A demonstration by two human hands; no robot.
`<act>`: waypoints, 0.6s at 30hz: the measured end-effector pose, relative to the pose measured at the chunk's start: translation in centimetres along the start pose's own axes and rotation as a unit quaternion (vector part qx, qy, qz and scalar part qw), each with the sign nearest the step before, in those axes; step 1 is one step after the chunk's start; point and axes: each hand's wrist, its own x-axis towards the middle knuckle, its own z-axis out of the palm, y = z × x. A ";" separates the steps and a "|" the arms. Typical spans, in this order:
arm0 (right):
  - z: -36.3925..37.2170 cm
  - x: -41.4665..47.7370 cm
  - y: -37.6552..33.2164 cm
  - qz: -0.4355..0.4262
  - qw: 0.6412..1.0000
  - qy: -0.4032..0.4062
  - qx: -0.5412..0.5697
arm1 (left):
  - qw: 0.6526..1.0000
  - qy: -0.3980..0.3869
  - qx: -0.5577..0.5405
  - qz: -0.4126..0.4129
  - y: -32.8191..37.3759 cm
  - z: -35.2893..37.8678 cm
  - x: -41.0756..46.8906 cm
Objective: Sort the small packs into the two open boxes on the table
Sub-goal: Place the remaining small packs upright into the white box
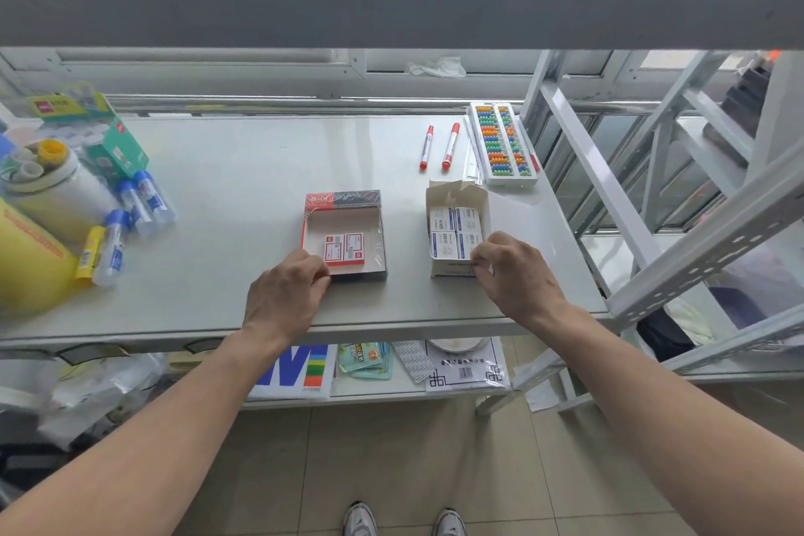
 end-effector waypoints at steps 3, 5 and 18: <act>0.0 0.0 0.1 -0.001 1.000 0.001 0.002 | 1.000 -0.002 -0.003 -0.002 0.0 0.1 0.0; 0.0 0.0 0.0 0.000 1.000 0.001 -0.001 | 1.000 0.001 -0.001 -0.003 0.1 0.0 0.0; -0.2 -0.7 0.0 0.006 0.999 0.008 -0.036 | 1.000 0.004 0.008 -0.012 0.2 -0.3 -0.6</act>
